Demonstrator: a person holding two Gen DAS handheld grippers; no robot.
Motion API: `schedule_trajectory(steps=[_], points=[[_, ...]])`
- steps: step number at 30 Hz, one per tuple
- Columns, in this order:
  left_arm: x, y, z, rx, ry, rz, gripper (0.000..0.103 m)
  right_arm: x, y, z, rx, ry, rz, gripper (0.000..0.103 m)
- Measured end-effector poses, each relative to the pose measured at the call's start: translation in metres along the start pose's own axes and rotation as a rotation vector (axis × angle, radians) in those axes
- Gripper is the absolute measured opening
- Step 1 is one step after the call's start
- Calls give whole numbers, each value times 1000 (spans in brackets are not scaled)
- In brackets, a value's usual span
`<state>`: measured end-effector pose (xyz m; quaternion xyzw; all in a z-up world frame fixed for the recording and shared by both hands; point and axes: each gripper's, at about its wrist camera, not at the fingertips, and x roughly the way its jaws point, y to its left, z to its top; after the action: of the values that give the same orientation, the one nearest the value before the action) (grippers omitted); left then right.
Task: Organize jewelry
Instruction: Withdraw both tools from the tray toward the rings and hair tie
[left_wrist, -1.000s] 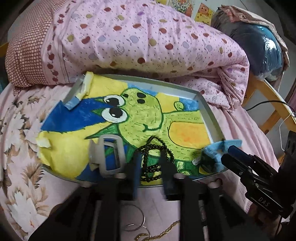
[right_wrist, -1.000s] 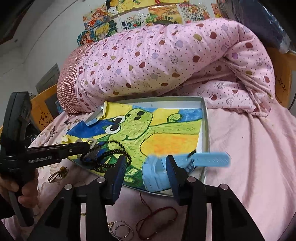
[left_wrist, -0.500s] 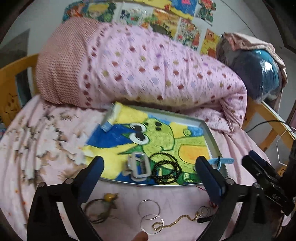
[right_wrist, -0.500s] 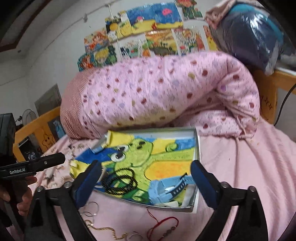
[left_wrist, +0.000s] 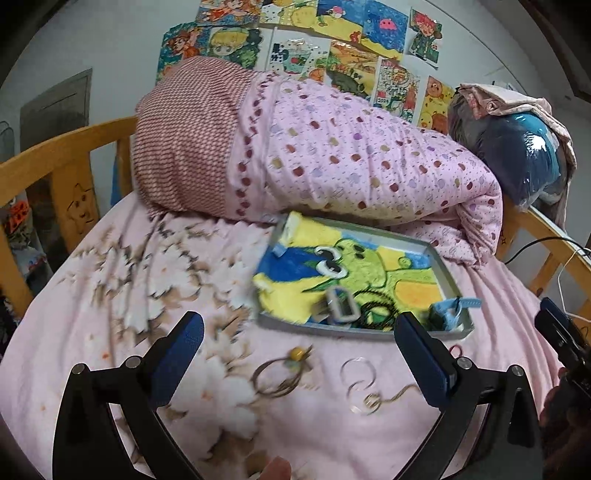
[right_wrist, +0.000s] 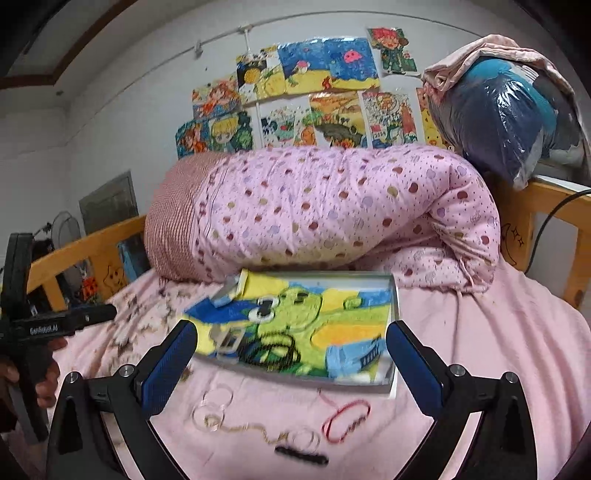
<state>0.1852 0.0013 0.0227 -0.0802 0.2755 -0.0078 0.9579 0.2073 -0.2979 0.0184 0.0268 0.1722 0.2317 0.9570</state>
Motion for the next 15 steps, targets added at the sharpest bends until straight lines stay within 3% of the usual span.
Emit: schedule_trajectory(steps=[7,15], points=[[-6,21,-31,9,59,25,101,-3,20,-28,3,122,5,103],[14,27,-54,51,168,18,101,30,40,-62,-78,285,80,103]])
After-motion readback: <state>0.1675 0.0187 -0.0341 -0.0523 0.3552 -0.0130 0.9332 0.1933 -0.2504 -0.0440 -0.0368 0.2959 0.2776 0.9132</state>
